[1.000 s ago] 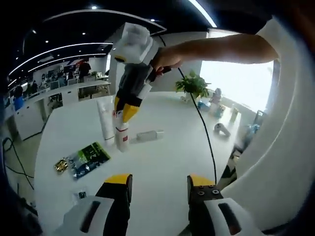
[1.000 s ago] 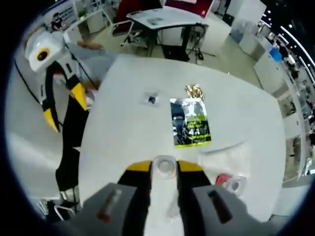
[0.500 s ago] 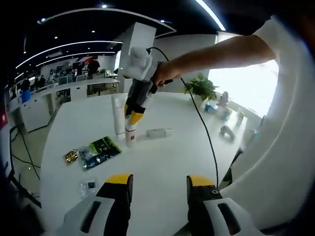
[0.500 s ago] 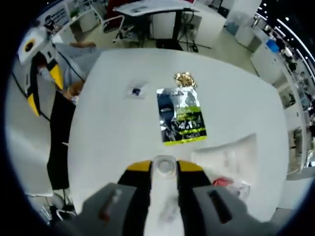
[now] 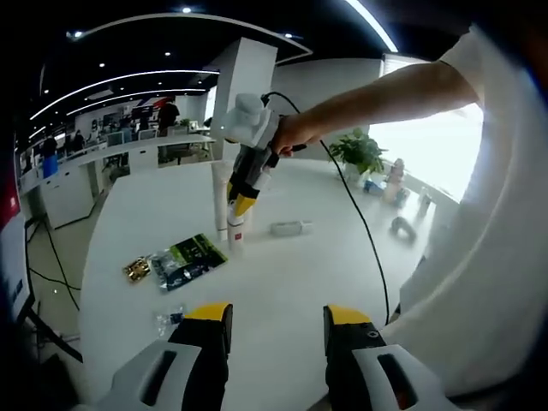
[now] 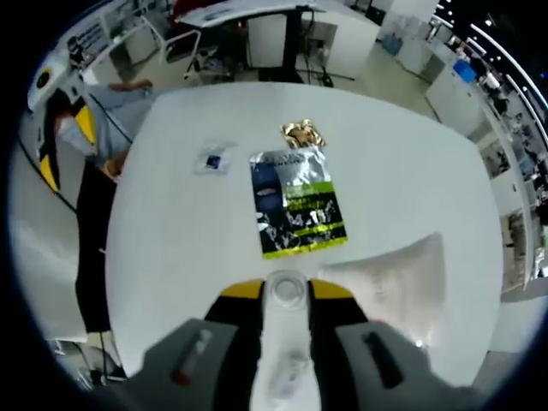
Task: Arrange the skincare products in the storage area until every visible bottle or jar stands upright without overlapping.
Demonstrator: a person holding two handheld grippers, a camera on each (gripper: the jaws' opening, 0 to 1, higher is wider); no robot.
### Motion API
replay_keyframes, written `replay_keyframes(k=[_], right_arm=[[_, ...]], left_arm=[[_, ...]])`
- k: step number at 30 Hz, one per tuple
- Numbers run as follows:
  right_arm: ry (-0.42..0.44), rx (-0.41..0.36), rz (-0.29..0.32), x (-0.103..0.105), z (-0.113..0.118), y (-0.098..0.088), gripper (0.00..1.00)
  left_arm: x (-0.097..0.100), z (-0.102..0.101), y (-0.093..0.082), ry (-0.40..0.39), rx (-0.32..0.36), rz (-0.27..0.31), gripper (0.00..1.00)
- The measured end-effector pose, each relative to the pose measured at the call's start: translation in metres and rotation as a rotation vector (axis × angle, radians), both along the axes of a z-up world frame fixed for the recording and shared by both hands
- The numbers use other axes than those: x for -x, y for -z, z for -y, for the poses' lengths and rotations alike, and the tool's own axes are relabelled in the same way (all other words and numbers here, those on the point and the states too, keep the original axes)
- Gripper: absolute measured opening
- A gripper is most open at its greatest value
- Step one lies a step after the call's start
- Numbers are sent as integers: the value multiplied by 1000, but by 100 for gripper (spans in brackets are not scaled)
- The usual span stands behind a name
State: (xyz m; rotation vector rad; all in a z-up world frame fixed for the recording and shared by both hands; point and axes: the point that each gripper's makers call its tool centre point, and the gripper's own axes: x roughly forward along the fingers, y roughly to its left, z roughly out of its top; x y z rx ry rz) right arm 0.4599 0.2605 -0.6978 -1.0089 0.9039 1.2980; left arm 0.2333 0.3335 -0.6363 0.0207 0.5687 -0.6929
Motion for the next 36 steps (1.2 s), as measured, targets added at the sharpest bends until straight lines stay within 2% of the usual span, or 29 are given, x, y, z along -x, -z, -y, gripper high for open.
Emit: replay_keyframes(k=[2, 9, 13, 20, 24, 26, 27, 29, 31, 33, 36], right_arm=[[17, -4, 10, -6, 0, 0, 20], [31, -10, 0, -7, 0, 0, 21], [38, -26, 8, -10, -1, -3, 28], [30, -27, 14, -14, 1, -3, 28], [26, -57, 40, -15, -2, -12, 29], [30, -102, 49, -10, -9, -23, 30], [57, -152, 51, -7, -15, -31, 29], [80, -194, 60, -4, -18, -39, 29], [146, -282, 47, 2, -24, -51, 29], [313, -408, 16, 7, -25, -64, 29], [526, -519, -3, 10, -14, -68, 29]], left_arm=[[-2, -2, 1, 5, -7, -2, 44], [-10, -4, 0, 8, -8, 4, 44], [-13, -2, 0, 17, -13, 10, 43], [-14, 3, 1, 36, -17, 9, 43], [-15, 2, 1, 34, -13, 10, 43], [-16, 3, 1, 36, -11, 10, 43], [-16, 4, 0, 39, -12, 12, 43], [-17, 5, 0, 43, -14, 14, 43], [-17, 6, -1, 43, -6, 14, 43], [-17, 7, 0, 47, -3, 12, 43], [-16, 8, 2, 52, -2, 9, 43]])
